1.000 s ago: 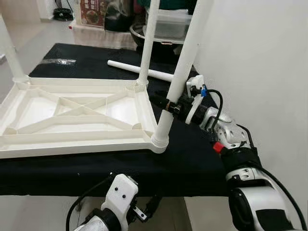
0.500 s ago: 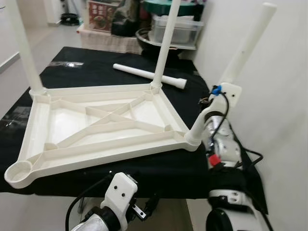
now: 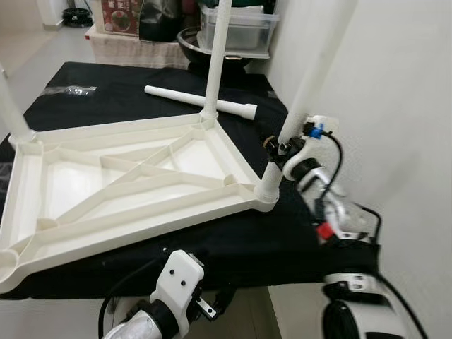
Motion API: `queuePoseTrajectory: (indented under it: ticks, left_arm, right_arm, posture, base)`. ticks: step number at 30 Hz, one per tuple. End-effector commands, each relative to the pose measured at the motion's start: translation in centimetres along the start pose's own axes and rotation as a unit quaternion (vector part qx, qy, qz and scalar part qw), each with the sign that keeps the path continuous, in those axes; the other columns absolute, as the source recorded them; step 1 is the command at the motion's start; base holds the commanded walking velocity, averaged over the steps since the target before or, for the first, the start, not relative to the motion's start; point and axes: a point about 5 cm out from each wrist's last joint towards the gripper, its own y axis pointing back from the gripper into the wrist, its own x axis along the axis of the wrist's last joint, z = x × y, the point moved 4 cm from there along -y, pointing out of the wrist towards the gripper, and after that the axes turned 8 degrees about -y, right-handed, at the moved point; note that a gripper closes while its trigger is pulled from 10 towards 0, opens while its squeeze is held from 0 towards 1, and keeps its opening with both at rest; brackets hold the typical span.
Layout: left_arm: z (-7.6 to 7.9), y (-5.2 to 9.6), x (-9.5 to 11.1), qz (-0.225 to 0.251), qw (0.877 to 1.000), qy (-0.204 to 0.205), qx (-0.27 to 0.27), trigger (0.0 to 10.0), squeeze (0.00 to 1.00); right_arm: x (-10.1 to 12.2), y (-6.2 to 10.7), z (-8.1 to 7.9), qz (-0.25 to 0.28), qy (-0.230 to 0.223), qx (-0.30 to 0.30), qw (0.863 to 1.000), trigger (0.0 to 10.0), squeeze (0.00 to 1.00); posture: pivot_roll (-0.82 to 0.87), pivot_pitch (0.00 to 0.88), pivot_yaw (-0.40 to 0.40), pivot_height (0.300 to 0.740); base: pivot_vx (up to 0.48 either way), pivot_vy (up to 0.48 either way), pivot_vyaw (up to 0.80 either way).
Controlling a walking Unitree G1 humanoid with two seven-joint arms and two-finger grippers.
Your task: Building children table
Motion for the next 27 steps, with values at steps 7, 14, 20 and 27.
queuePoseTrajectory:
  ticks: [7, 14, 20, 27]
  left_arm:
    - [0.1, 0.0, -0.5, -0.009, 1.0, 0.009, 0.0, 10.0, 0.0]
    - [0.0, 0.1, -0.4, -0.01, 1.0, 0.008, 0.008, 10.0, 0.0]
    - [0.1, 0.2, -0.4, -0.01, 1.0, 0.009, 0.008, 10.0, 0.0]
    - [0.3, 0.1, -0.4, -0.011, 1.0, 0.011, 0.004, 10.0, 0.0]
  right_arm:
    - [-1.3, 2.1, -4.5, -0.106, -0.039, 0.286, 0.952, 10.0, 0.0]
    - [-1.6, 0.5, -8.0, -0.113, -0.041, 0.389, 0.913, 0.0, 0.0]
    - [-2.2, -2.3, -8.3, -0.08, -0.027, 0.326, 0.942, 0.0, 0.0]
    - [-2.9, -3.4, -5.7, -0.057, 0.003, 0.185, 0.981, 0.0, 0.0]
  posture:
    - [0.15, 0.095, -0.141, 0.74]
    - [0.16, 0.096, -0.145, 0.74]
    - [0.17, 0.094, -0.147, 0.74]
    - [0.16, 0.091, -0.145, 0.74]
  base:
    - [0.0, 0.0, 0.0]
    - [0.0, 0.0, 0.0]
    - [0.0, 0.0, 0.0]
    - [0.0, 0.0, 0.0]
